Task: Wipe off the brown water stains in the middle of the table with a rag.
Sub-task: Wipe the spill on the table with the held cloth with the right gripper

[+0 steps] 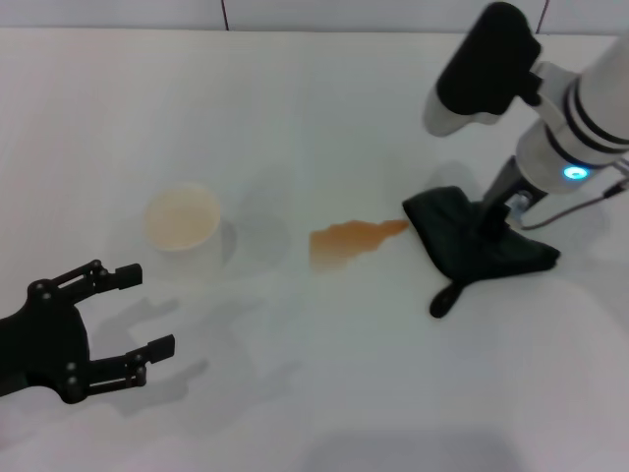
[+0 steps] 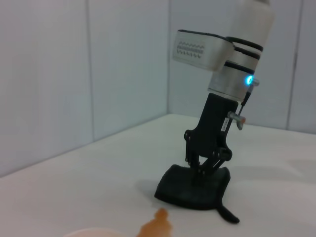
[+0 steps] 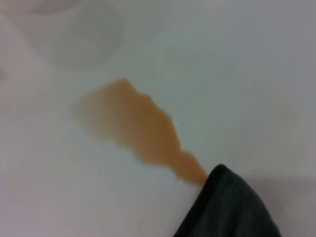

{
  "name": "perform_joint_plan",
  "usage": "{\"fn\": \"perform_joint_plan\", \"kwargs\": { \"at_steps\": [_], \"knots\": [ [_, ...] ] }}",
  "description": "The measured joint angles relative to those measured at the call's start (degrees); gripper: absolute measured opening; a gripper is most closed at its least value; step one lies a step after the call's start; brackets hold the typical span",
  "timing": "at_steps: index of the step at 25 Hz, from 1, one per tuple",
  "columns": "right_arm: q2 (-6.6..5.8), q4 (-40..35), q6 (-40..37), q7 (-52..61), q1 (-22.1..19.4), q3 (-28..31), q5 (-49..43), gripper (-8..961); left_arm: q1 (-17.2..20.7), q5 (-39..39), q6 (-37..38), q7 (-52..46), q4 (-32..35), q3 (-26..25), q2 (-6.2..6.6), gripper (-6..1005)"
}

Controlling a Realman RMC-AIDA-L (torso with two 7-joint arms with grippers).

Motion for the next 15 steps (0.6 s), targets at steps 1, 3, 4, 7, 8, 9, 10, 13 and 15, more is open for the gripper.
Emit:
{"fn": "perform_joint_plan", "kwargs": {
  "at_steps": [1,3,4,7,8,9,10,13,15],
  "knots": [
    [0.02,1.01,0.74,-0.44,0.91,-0.28,0.34,112,0.05,0.00,0.00,0.17,-0.20,-0.37,-0.05,875],
    [0.05,3.41,2.56,-1.84,3.03,-0.89,1.47,112,0.08,-0.08,-0.08,0.50,-0.82,-0.99,-0.10,875],
    [0.07,4.44,3.22,-2.46,3.93,-1.13,1.96,112,0.09,-0.09,-0.18,0.57,-1.02,-1.09,-0.12,875],
    [0.15,8.73,5.78,-3.65,7.22,-3.14,2.85,111,0.10,-0.11,-0.94,0.63,-1.35,-1.11,-0.13,875],
    [0.16,9.55,6.38,-3.68,7.85,-3.82,2.97,111,0.10,-0.12,-1.05,0.63,-1.44,-1.11,-0.12,875],
    [0.22,10.88,7.25,-3.71,8.81,-4.89,3.22,111,0.10,-0.12,-1.22,0.64,-1.69,-1.11,-0.12,875],
    [0.27,11.75,7.75,-3.71,9.66,-6.12,3.94,111,0.11,-0.12,-1.40,0.65,-1.93,-1.10,-0.09,875],
    [0.32,12.27,8.07,-3.73,10.60,-8.01,5.69,111,0.11,-0.13,-1.58,0.65,-2.12,-1.10,-0.06,875],
    [0.32,11.39,8.07,-3.73,11.16,-10.36,8.26,111,0.11,-0.14,-1.58,0.55,-2.15,-1.10,-0.05,875]
  ]
}}
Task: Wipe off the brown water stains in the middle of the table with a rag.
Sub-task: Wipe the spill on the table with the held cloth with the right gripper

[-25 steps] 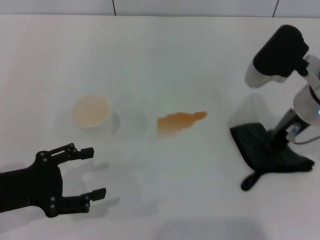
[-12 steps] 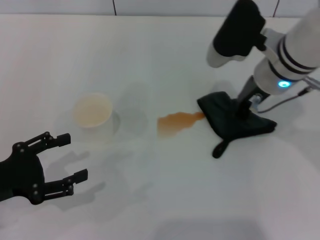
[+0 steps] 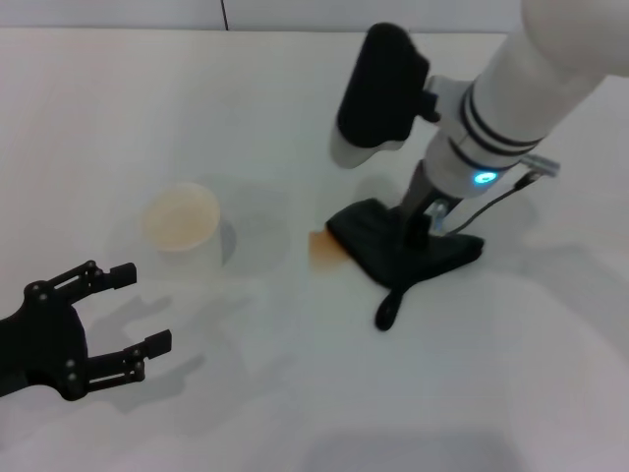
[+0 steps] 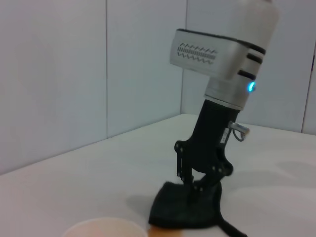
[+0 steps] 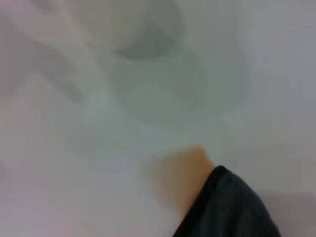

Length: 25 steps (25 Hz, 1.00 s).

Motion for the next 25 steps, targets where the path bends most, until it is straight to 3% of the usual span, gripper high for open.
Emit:
{"fn": "perform_joint_plan", "kwargs": {
  "at_steps": [10,25],
  "knots": [
    [-0.01,-3.74,1.45,-0.04,0.55,-9.90,8.82,110,0.09,-1.32,-0.08,0.64,-2.11,-1.45,0.02,875],
    [-0.01,11.00,14.30,-0.50,6.65,-5.91,3.89,109,0.66,-1.32,-0.05,0.89,-2.22,-1.08,-0.24,875]
  ]
}}
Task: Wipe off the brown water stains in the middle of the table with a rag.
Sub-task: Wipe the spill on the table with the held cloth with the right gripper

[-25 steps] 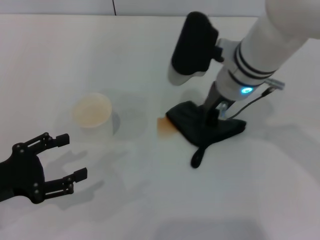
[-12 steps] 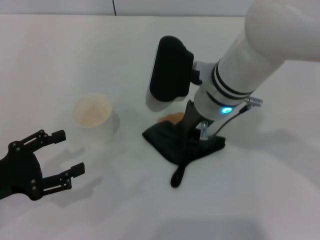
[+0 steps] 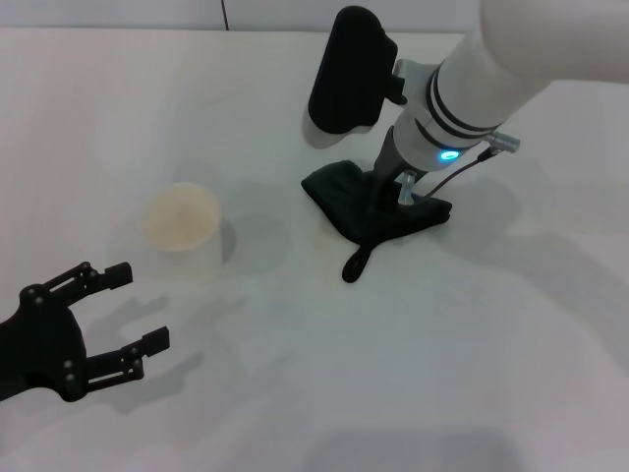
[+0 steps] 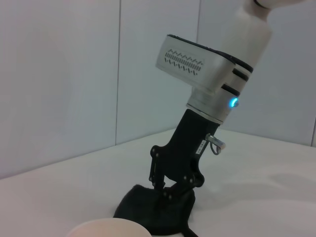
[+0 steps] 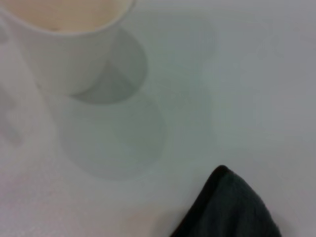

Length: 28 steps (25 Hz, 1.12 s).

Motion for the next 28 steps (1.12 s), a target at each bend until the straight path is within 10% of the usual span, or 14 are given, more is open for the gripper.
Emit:
{"fn": "perform_joint_plan", "kwargs": {
  "at_steps": [16,28],
  "knots": [
    [0.00,-13.17,-9.28,-2.45,-4.69,-6.90,8.28,106,0.74,-1.37,0.10,0.31,0.01,-0.28,0.00,875],
    [-0.09,2.24,2.63,-2.75,0.69,-0.77,0.65,103,0.80,-1.40,-0.06,0.45,-0.55,-0.18,0.00,875]
  ]
}}
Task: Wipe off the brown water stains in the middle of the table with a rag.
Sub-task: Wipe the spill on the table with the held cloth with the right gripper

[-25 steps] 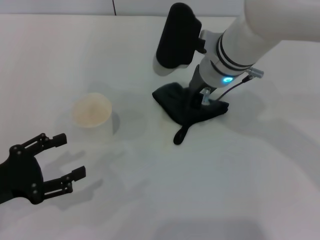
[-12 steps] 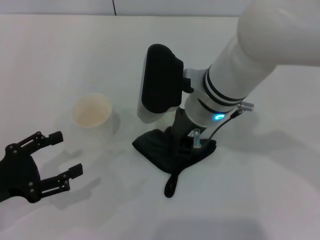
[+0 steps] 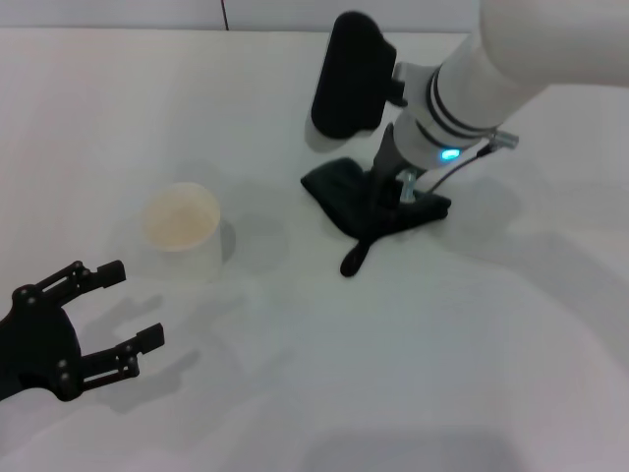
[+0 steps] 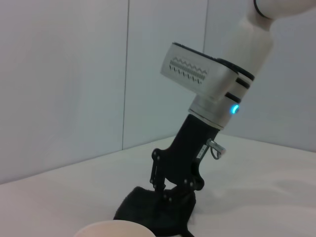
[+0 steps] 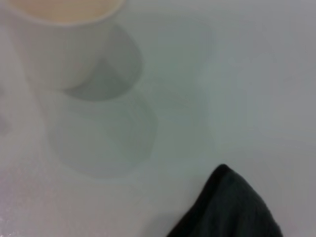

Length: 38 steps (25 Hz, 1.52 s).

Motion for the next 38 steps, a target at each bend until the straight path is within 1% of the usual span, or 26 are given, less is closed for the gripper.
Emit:
{"fn": "perform_joint_plan", "kwargs": {
  "at_steps": [3,6,7,10,11,12,15,18,20,22,26,30,31,32,36,38],
  "knots": [
    [0.03,-0.38,-0.40,-0.28,0.41,0.04,-0.23,102,0.00,0.00,-0.01,0.00,-0.02,-0.05,0.00,875],
    [0.08,-2.34,-1.65,-0.29,0.52,-3.63,2.22,102,-0.15,0.00,-0.07,0.00,-0.06,-0.14,0.00,875],
    [0.09,-3.43,-2.37,-0.30,0.61,-6.04,4.34,102,-0.21,0.00,-0.08,0.00,-0.09,-0.16,0.00,875],
    [0.08,-6.08,-3.88,-0.30,0.79,-10.28,8.14,102,-0.29,-0.03,-0.09,0.00,-0.22,-0.23,-0.05,875],
    [0.08,-8.69,-5.30,-0.30,0.47,-12.39,9.96,102,-0.33,-0.03,-0.09,0.00,-0.31,-0.23,-0.06,875],
    [0.08,-8.69,-5.30,-0.30,0.47,-12.39,9.96,102,-0.36,-0.04,-0.09,0.00,-0.40,-0.23,-0.05,875],
    [0.09,-13.20,-8.04,-0.61,-1.30,-13.40,11.12,101,-0.42,-0.06,-0.10,0.05,-0.66,-0.24,0.01,875],
    [0.10,-16.33,-9.69,-1.53,-3.24,-13.55,11.33,101,-0.41,-0.08,-0.10,0.10,-0.67,-0.24,0.02,875],
    [0.09,-16.68,-9.75,-1.78,-3.67,-13.63,11.34,101,-0.37,-0.09,-0.09,0.10,-0.68,-0.24,0.02,875],
    [0.11,-15.77,-8.95,-1.80,-3.69,-13.59,11.10,101,-0.32,-0.09,-0.08,0.10,-0.68,-0.24,0.02,875],
    [0.12,-10.55,-5.11,-1.65,-2.34,-11.62,8.88,101,-0.15,-0.09,0.01,0.09,-0.68,-0.24,-0.04,875],
    [0.09,-7.17,-4.07,-1.46,-2.06,-6.38,2.50,98,-0.23,-0.14,0.12,0.09,-1.29,-0.24,-0.09,875],
    [0.09,-7.17,-4.07,-1.46,-2.06,-6.38,2.50,97,-0.31,-0.26,0.14,0.09,-1.48,-0.24,-0.08,875],
    [0.09,-6.16,-3.39,-1.66,-2.23,-3.16,-0.22,96,-0.34,-0.40,0.14,0.09,-1.57,-0.20,-0.07,875],
    [0.09,-6.02,-3.95,-1.70,-2.50,-2.07,-1.19,97,-0.38,-0.99,0.18,0.09,-1.64,0.11,-0.04,875],
    [0.09,-8.18,-5.88,-1.79,-3.05,-4.10,0.67,99,-0.39,-1.34,0.24,0.09,-1.64,0.15,-0.03,875]
  ]
}}
